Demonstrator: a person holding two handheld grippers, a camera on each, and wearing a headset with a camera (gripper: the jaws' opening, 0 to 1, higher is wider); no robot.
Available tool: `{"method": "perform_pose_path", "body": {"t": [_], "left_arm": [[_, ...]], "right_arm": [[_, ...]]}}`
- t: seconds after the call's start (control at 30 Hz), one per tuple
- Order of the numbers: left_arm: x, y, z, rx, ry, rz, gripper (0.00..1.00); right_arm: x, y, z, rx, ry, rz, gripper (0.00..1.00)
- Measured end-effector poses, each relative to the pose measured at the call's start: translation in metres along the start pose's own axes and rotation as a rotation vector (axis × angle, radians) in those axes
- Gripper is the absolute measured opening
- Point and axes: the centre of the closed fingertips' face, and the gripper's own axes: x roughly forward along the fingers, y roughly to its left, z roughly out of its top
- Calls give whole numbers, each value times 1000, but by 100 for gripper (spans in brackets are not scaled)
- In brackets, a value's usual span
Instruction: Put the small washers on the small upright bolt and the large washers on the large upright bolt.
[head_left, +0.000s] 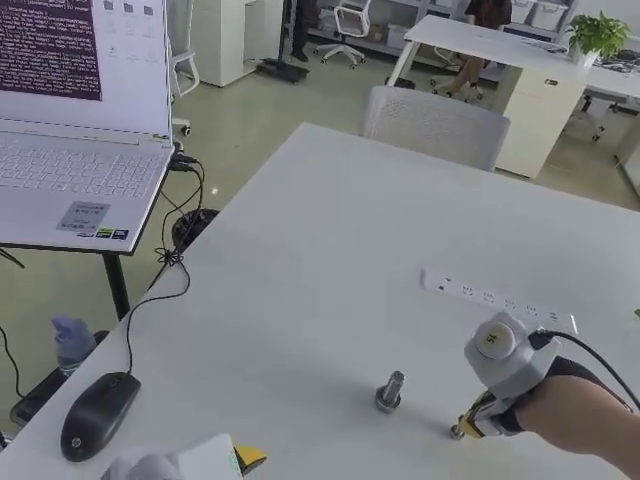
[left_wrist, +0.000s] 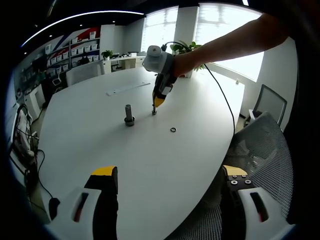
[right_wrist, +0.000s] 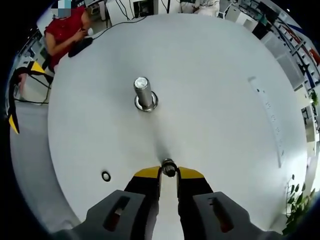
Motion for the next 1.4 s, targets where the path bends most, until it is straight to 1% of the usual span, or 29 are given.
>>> {"method": "perform_pose_path", "body": {"t": [0.27,0.43,0.53,0.67,1.0,1.4], "left_arm": [[1,0,-1,-4,7,-3,84],[2,1,-6,-7,21,-3,83],[2,1,-6,-9,21,-5,83],[3,1,-7,-12,26,-6,83],[4,1,-5,-9,26,-9,82],[3,-2,-8,-7,31,-13,81]], "right_arm": [[10,0,-4,11,6,6,13],[17,2,-7,4,8,10,13],[20,1,-10,2,10,9,13],[20,2,-9,4,7,10,13],[20,1,-7,4,6,5,13],[20,1,-8,-3,6,3,13]]}}
